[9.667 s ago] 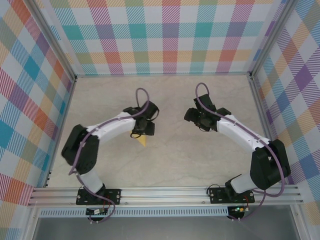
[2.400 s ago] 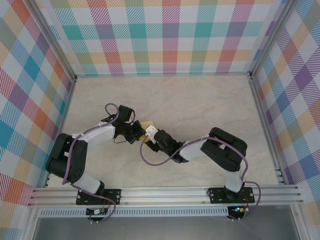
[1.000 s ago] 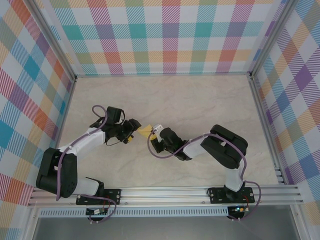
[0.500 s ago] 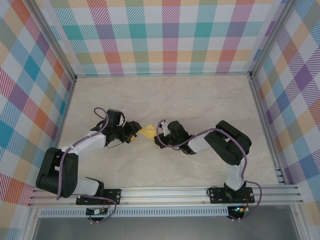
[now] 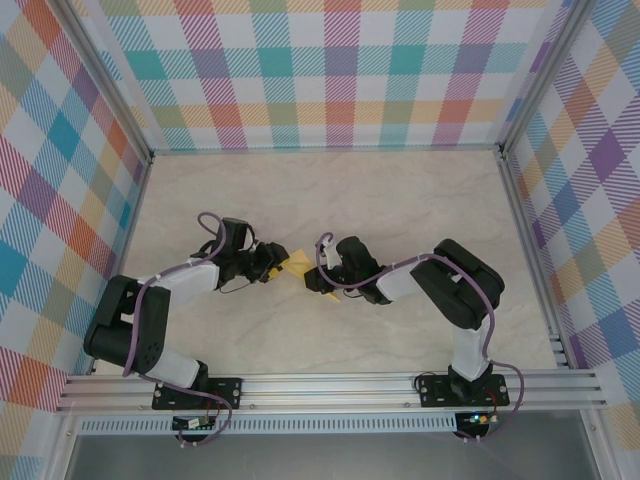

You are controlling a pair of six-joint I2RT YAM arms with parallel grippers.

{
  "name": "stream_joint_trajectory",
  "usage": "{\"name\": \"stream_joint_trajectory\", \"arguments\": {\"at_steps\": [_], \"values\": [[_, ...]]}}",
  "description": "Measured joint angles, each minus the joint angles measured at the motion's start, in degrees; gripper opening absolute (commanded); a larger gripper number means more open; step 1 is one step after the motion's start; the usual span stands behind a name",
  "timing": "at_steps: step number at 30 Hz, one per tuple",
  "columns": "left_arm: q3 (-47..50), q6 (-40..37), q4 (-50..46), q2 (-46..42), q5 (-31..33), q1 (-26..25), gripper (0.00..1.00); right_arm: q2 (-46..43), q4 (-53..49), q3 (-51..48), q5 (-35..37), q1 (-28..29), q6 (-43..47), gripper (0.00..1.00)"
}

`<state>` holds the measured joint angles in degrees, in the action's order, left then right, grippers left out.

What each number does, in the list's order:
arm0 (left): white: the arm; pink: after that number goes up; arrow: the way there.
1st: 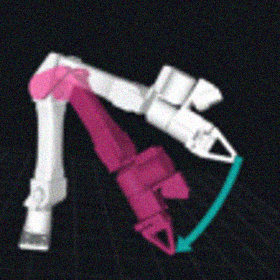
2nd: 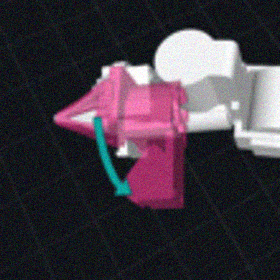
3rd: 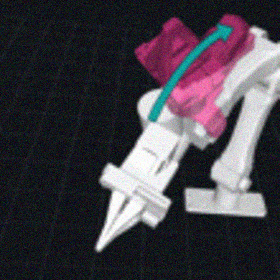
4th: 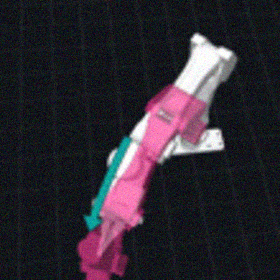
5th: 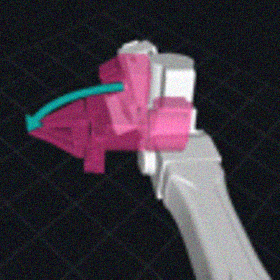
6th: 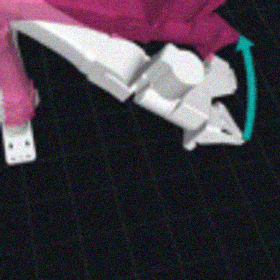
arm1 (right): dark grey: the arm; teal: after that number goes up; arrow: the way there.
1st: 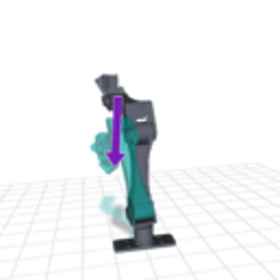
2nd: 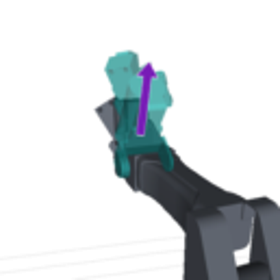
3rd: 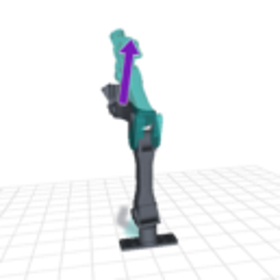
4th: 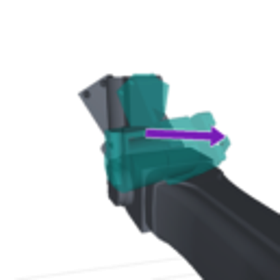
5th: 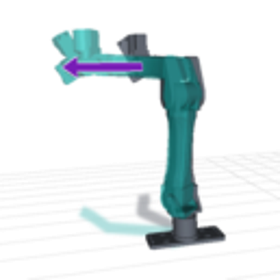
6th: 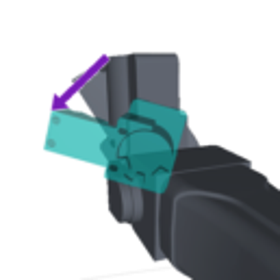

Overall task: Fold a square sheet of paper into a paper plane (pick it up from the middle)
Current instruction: Fold the wing for the fifth time at the center of the table.

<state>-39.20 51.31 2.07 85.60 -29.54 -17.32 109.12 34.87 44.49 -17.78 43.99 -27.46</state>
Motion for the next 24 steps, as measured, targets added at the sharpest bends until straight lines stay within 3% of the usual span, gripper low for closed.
{"name": "stream_joint_trajectory", "arguments": {"at_steps": [24], "values": [[0.0, -1.7, 1.9, 3.3, 0.0, -0.8, 0.30, 4.1, -5.2, 5.9, -10.0, -2.9, -5.8, 0.19]]}}
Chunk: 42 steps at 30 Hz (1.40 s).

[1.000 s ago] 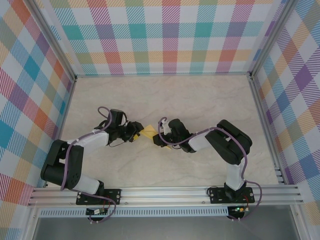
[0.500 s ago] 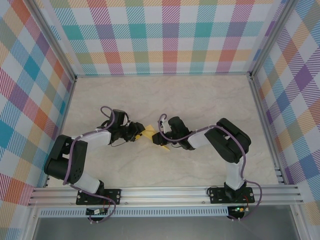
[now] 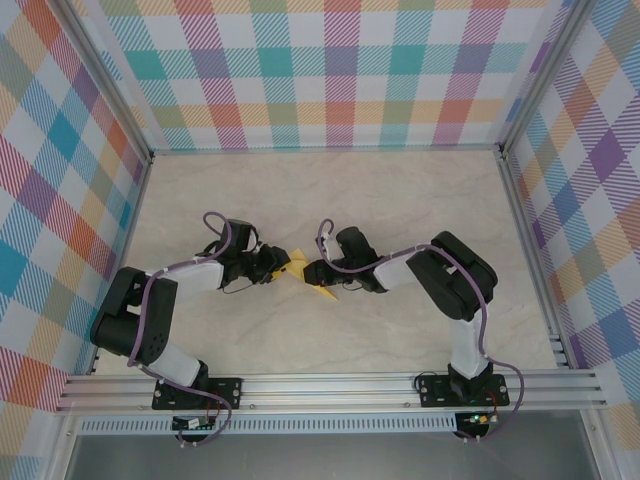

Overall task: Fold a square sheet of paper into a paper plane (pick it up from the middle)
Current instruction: Fold the wing for the fifth time at the center of the table.

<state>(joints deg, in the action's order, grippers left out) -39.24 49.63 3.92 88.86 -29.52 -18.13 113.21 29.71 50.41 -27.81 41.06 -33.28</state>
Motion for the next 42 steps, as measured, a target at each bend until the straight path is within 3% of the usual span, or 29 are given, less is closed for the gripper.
{"name": "stream_joint_trajectory", "arguments": {"at_steps": [20, 42], "values": [[-0.4, 0.0, 4.1, 2.6, -0.6, -0.2, 0.26, 2.6, -5.4, 4.4, -7.0, -1.5, -1.9, 0.15], [-0.4, 0.2, 10.2, 3.9, -1.5, -0.6, 0.24, 3.0, -9.6, 6.8, -8.4, -1.7, -1.9, 0.21]]}}
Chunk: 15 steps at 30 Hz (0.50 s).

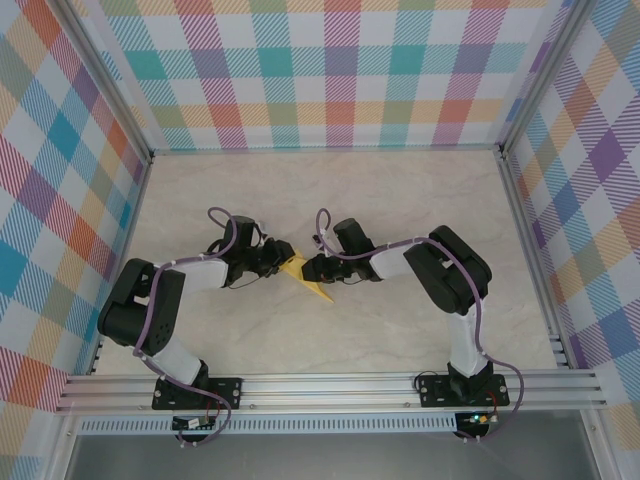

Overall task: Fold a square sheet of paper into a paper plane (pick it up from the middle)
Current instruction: Fold the wing for the fifth time at the center of the table.

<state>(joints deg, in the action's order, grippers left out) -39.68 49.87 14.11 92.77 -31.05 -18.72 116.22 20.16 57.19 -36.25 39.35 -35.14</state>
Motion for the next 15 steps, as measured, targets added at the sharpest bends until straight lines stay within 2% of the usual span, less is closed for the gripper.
{"name": "stream_joint_trajectory", "arguments": {"at_steps": [15], "values": [[0.0, 0.0, -0.4, 1.2, 0.5, 0.0, 0.23, -0.4, -2.3, 1.1, -0.4, 0.0, 0.0, 0.31]]}}
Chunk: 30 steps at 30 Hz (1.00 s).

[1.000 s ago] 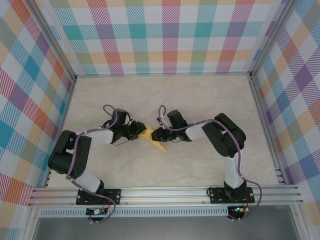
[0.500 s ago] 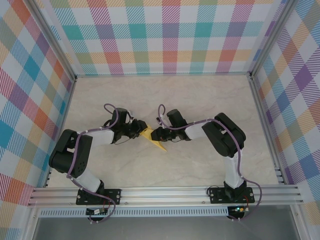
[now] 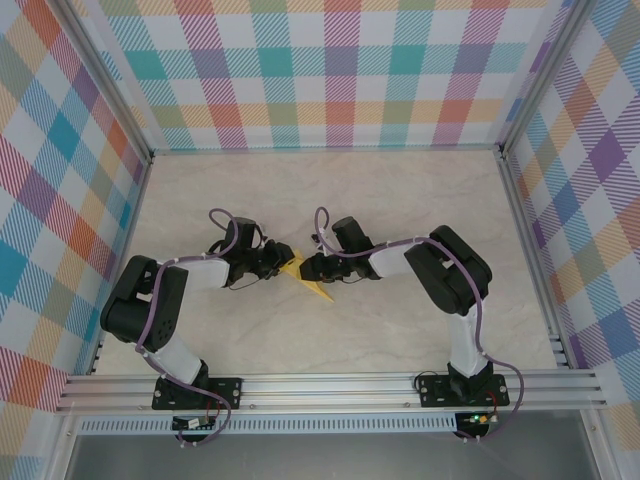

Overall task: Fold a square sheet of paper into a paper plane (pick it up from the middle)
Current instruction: Fold the wing for the fifth time at the center of the table.

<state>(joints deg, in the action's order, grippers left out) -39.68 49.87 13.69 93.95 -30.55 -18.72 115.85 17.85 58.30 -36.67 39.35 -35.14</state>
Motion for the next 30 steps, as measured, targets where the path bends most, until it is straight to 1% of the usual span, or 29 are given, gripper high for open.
{"name": "stream_joint_trajectory", "arguments": {"at_steps": [6, 11, 17, 21, 27, 30], "values": [[0.0, 0.0, 0.0, 0.4, 0.2, 0.0, 0.23, -0.9, -1.4, 0.0, 0.7, 0.0, 0.0, 0.32], [0.0, 0.0, -0.1, 1.1, 0.2, 0.0, 0.23, -1.9, -2.8, -0.1, 1.9, 0.0, 0.0, 0.35], [0.0, 0.0, -0.4, 1.5, 0.2, 0.0, 0.23, -3.3, -4.7, -0.5, 4.1, 0.0, 0.0, 0.36], [-0.3, 0.0, -0.6, 1.5, 0.2, 0.0, 0.23, -4.8, -6.2, -0.7, 5.4, 0.0, 0.7, 0.33], [-0.4, 0.0, -0.7, 1.6, 0.1, 0.0, 0.23, -4.9, -7.5, -0.7, 5.6, 0.0, 1.6, 0.30], [-0.6, 0.0, -0.7, 1.6, 0.1, 0.0, 0.23, -4.9, -7.7, -0.7, 5.6, 0.0, 1.7, 0.25]]}}
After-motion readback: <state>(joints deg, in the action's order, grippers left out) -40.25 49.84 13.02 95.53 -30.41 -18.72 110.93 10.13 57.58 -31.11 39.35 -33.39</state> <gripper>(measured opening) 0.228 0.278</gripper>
